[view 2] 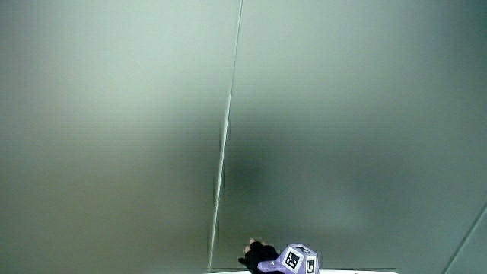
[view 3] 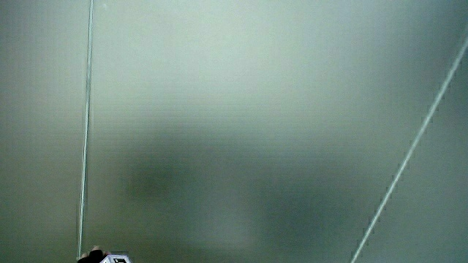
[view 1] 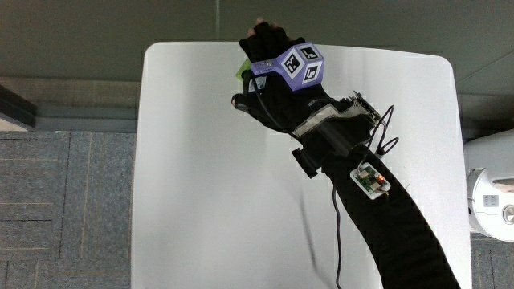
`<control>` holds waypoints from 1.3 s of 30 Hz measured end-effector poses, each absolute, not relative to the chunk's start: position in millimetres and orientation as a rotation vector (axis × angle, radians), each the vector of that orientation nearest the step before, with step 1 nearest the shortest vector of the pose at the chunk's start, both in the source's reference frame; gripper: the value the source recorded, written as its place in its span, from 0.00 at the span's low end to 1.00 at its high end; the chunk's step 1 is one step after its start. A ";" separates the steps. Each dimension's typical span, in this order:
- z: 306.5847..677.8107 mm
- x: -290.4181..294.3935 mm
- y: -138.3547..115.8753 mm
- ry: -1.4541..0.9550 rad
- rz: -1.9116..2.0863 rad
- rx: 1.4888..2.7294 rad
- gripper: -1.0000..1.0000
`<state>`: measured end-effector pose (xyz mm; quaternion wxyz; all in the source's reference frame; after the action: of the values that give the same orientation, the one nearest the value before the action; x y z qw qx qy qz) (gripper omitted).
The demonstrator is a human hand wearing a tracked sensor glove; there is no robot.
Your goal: Pick green brick
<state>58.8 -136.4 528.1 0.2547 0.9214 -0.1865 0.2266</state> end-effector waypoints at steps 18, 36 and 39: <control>543.3 65.5 -138.4 -0.426 0.578 2.497 0.67; 521.5 69.1 -137.5 -0.516 0.614 2.635 1.00; 508.6 68.9 -140.0 -0.545 0.622 2.666 1.00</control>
<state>68.9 -140.0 508.6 0.1741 0.9405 -0.1921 0.2196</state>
